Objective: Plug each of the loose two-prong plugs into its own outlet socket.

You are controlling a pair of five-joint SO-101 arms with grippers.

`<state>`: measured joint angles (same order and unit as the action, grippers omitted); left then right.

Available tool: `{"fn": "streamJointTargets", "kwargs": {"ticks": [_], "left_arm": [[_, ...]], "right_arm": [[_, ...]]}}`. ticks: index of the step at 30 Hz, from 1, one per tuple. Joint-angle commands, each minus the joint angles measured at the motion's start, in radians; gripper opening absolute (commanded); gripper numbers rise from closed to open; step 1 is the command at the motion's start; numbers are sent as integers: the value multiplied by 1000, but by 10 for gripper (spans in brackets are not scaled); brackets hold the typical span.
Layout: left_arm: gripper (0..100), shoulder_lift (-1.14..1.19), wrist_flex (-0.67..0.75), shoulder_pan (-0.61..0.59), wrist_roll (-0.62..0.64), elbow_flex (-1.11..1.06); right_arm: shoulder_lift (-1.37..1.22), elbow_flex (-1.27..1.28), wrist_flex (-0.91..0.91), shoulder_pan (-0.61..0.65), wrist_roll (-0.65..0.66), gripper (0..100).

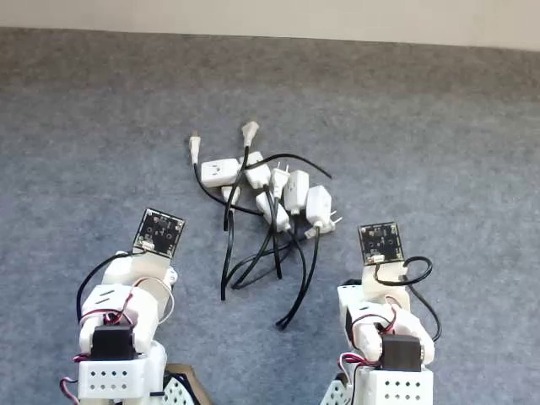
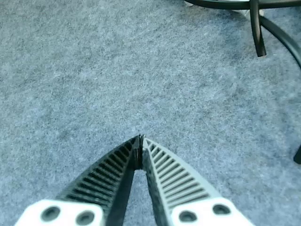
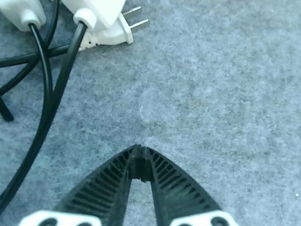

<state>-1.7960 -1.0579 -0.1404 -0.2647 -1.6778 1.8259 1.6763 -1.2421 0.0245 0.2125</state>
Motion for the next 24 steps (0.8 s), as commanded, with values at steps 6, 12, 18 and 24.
{"fn": "streamJointTargets", "kwargs": {"ticks": [6, 12, 18, 24], "left_arm": [[7, -8, -49, -110, -46, 16], [7, -7, -57, -222, -75, 68], [7, 1, -77, -163, -75, 120], [7, 4, -110, -165, -74, 228]], "right_arm": [[7, 128, -4, 10, 2, 5], [7, 128, -4, 10, 0, 5], [7, 128, -4, 10, 5, 5], [7, 130, 61, 4, 63, 6]]}}
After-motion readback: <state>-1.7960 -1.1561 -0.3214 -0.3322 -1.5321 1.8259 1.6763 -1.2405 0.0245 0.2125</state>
